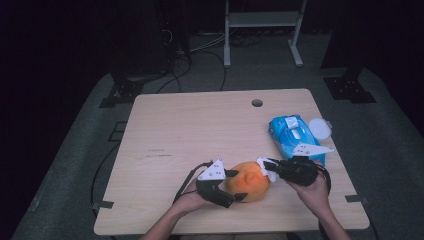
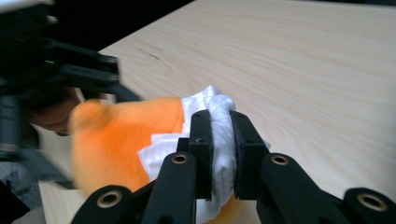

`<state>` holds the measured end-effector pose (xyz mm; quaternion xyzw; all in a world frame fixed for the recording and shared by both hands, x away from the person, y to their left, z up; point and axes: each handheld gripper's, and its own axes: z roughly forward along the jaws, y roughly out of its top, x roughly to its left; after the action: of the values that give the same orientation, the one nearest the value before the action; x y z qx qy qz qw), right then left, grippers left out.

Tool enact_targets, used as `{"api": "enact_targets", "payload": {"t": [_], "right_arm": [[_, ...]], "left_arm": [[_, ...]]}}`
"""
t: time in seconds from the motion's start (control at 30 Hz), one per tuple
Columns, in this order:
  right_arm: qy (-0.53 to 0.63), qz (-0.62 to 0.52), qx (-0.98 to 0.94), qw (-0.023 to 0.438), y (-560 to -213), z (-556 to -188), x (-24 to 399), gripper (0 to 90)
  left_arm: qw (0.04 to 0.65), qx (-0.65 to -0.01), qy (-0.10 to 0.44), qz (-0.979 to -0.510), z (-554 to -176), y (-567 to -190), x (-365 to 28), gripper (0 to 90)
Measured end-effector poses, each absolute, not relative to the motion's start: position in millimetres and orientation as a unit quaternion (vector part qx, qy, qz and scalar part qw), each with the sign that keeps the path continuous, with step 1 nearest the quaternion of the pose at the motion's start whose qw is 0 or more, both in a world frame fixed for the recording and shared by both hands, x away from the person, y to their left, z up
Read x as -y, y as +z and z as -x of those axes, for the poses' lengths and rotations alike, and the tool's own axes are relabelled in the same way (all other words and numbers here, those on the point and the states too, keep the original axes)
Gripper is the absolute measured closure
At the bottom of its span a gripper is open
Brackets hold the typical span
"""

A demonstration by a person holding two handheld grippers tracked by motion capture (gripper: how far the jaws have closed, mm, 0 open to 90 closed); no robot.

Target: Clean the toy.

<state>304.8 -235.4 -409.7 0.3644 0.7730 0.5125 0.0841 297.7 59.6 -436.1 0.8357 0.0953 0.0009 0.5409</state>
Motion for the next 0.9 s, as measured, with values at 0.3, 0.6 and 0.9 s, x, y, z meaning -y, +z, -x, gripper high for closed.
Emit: {"api": "enact_targets", "payload": {"t": [0.3,0.6,0.9], "right_arm": [[0.508,-0.344,-0.786,0.078,-404.9,-295.5,229.7,80.2],[0.52,-0.289,-0.8,0.074,-388.9,-277.3,215.1,80.1],[0.493,-0.324,-0.806,0.046,-409.2,-281.8,242.0,79.7]], "left_arm": [[0.533,-0.126,0.049,-0.835,-298.5,-440.2,-55.8,19.1],[0.533,-0.146,0.047,-0.832,-296.2,-441.1,-52.1,21.6],[0.53,-0.075,-0.042,-0.844,-294.7,-426.1,-52.5,21.6]]}}
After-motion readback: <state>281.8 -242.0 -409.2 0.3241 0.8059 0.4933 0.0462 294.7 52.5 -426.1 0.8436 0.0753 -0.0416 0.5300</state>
